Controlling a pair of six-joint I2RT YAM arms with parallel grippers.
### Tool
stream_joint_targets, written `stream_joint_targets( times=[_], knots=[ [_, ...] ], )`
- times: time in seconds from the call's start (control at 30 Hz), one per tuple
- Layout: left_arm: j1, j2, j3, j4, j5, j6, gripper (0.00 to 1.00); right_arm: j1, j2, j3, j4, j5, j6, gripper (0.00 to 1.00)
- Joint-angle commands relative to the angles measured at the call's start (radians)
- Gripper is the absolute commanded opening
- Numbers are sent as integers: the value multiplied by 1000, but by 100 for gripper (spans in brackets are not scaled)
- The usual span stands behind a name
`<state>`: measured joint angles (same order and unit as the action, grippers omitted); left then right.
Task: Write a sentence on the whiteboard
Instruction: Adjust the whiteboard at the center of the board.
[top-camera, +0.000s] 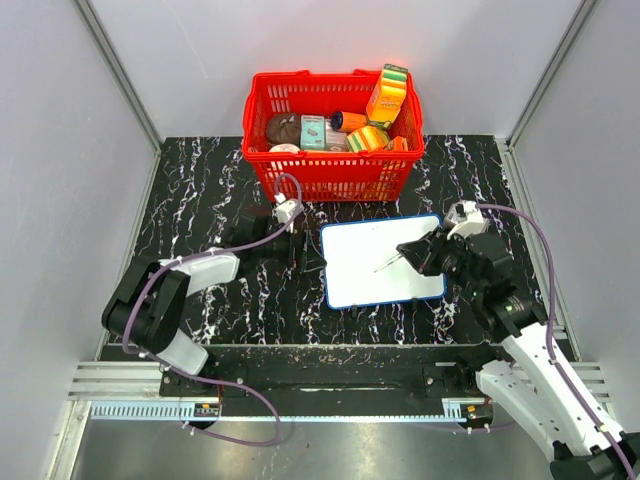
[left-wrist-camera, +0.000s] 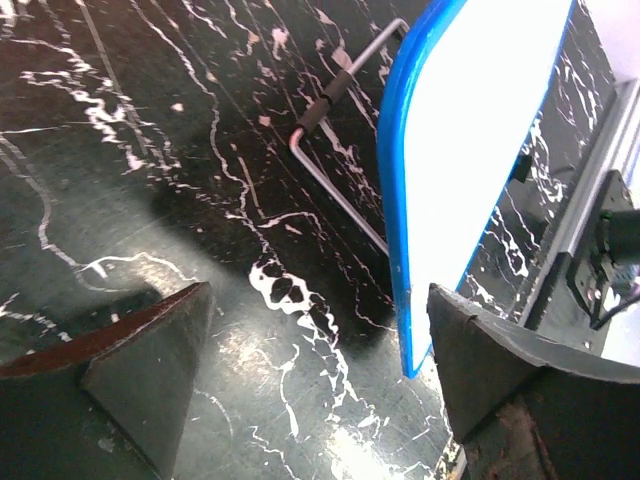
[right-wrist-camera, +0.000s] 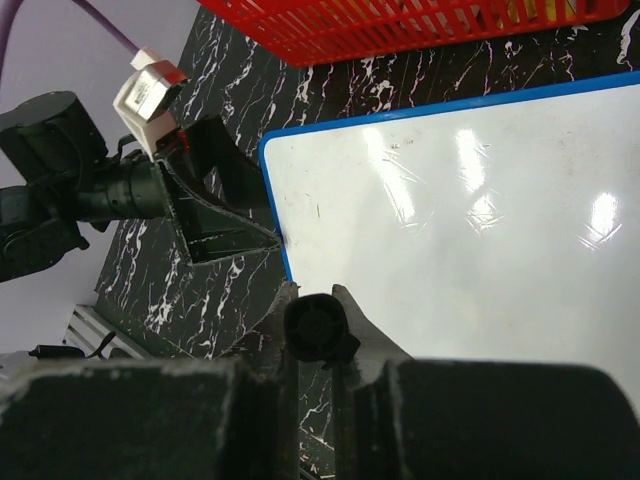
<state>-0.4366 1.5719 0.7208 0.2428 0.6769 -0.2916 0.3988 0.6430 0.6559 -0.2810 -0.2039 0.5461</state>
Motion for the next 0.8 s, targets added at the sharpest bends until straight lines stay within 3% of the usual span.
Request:
stream_joint_targets(
  times=[0.0,0.23,0.5,0.77],
  knots=[
    [19,-90,-58,92,-131,-6,93,6,1,25,74,-12,-31,0],
    [32,-128,-87,153,-128,-44,97,5,-23,7,71,-23,-17,0],
    [42,-292,-199,210,-309,-50,99,5,-42,-1,60,-23,-9,1],
    [44,-288,-219,266,-225,-52,99,5,-36,5,62,-32,-17,0]
  ],
)
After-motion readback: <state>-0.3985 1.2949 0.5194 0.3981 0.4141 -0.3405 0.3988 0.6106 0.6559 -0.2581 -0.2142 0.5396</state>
